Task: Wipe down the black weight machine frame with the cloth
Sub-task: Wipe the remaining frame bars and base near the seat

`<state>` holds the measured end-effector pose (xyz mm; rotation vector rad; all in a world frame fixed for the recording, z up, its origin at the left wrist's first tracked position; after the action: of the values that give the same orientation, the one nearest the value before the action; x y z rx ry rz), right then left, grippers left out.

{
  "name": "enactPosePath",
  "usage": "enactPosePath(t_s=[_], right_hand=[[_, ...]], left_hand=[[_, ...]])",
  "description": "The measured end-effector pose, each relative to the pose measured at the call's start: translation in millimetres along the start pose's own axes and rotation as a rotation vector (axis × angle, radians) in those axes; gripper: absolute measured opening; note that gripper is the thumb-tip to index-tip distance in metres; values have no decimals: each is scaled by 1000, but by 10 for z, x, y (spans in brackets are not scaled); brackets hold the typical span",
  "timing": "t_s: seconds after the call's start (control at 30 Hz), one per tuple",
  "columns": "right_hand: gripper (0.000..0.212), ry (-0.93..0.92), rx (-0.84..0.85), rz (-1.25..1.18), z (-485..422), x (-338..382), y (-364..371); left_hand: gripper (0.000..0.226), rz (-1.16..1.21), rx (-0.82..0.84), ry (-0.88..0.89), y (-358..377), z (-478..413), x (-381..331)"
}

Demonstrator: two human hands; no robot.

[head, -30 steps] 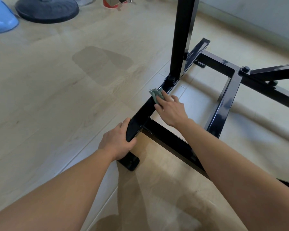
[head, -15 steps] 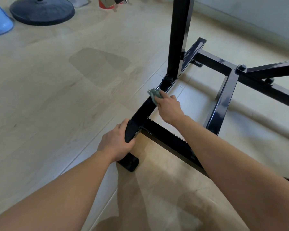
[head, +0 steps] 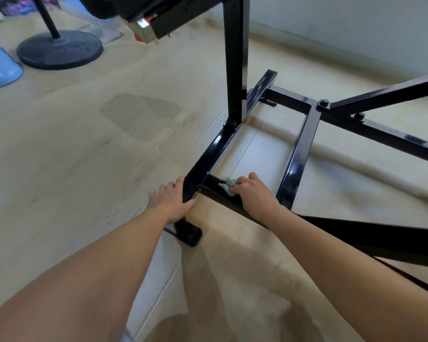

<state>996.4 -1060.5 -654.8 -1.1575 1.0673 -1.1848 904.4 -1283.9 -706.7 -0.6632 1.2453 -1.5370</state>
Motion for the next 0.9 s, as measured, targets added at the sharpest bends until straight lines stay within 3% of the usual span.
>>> enactPosePath(t_s=[0.23, 0.4, 0.53, 0.9], right_hand=[[34, 197, 149, 104, 767, -86, -107], [26, 64, 245, 224, 1036, 74, -424], [27, 20, 160, 316, 1466, -10, -803], [27, 156, 47, 537, 3218, -860, -1600]], left_hand=[[94, -172, 139, -57, -261, 241, -236], [49, -184, 157, 138, -629, 587, -585], [36, 1, 148, 327, -916, 855, -989], [23, 501, 156, 690, -1173, 1679, -2628]])
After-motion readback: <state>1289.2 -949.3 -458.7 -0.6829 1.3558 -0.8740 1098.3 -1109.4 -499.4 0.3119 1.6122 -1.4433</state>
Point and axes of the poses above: each hand's wrist, its own z-axis away from the middle knuckle, its own y-axis out of the palm, x = y × z, the point moved 1 cm from there along -z, towards the middle knuckle, and after that the axes turned 1 degree about -z, right-handed, at the moved point
